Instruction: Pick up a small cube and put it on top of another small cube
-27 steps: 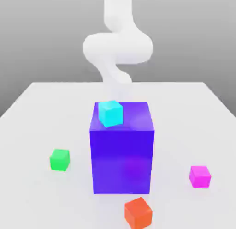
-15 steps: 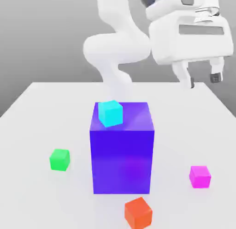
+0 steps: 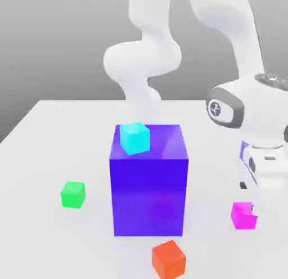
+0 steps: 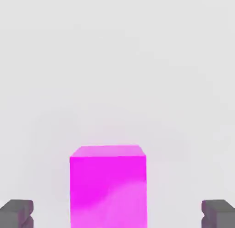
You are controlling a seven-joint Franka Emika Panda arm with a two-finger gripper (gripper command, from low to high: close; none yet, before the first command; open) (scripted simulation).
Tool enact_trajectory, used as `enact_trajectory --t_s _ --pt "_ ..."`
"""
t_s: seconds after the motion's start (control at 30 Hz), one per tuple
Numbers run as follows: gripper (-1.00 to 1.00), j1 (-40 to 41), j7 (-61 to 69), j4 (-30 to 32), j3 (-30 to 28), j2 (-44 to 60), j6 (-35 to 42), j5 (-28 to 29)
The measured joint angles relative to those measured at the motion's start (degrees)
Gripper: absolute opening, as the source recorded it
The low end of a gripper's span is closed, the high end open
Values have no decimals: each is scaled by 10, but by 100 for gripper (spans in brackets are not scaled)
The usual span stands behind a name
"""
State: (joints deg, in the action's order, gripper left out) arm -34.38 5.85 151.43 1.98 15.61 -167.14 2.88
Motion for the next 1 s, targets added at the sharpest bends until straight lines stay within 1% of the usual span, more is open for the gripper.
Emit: enact_trajectory --t_s 0.03,0.07,0.3,0.47,0.5,0.57,0.6,0.77,1.0 --pt "0 -2 -1 -4 -3 21 -17 2" --pt "-100 -4 -2 -7 -5 39 -31 3" --pt "-100 -4 -4 -8 -5 42 -33 5" --pt "-100 3 7 10 5 -48 40 -8" --pt "-100 2 12 8 9 -64 52 -15" --pt "-100 12 19 -13 6 -89 63 -23" --pt "-100 27 18 -19 -7 -104 69 -23" --pt "-100 161 -6 -18 -68 -180 98 -4" --pt "-100 292 -40 -2 -160 -267 127 20"
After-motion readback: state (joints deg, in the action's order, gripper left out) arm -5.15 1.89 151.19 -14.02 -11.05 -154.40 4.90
